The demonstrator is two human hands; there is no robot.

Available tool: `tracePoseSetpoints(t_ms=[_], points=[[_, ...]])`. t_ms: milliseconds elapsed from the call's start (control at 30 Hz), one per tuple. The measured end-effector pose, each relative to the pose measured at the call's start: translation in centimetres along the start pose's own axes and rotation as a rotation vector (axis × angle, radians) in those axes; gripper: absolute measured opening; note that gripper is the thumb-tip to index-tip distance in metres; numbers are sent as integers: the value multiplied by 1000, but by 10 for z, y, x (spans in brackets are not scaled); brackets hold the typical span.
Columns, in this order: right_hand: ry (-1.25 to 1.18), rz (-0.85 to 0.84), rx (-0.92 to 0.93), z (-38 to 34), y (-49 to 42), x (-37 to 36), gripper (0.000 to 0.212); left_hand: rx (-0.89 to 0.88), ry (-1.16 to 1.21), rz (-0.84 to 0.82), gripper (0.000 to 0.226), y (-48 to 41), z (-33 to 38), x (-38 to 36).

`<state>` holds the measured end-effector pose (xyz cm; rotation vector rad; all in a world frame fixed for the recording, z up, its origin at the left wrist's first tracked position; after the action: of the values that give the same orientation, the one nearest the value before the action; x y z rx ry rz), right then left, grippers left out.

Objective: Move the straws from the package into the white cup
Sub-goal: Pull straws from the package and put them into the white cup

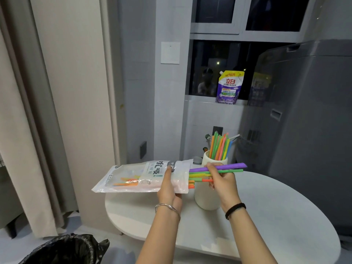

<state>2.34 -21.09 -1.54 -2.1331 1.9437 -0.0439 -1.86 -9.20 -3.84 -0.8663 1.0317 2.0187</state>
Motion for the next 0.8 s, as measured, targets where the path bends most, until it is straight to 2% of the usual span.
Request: tracePoseSetpoints(t_ms=[233, 533, 733, 800], points=[[-124, 157, 89, -13, -6, 17, 21, -17, 57, 50, 52, -5, 9, 6], [50, -80, 1, -5, -1, 5, 26, 42, -32, 72, 53, -3, -3, 1], [-66, 152, 99, -14, -9, 23, 36, -6, -8, 66, 50, -2, 5, 4], [-76, 159, 109, -15, -10, 25, 37, 7, -35, 58, 50, -3, 5, 5]])
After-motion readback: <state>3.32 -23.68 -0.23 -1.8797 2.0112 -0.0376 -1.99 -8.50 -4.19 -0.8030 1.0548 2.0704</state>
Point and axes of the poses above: each hand's wrist, its own y-axis away from the middle knuckle, its own x-axis out of the back of the hand, z = x × y, the point moved 1 cm from there along -y, towards the middle knuckle, and after that the axes turned 5 degrees about x, right-handed, at the moved point
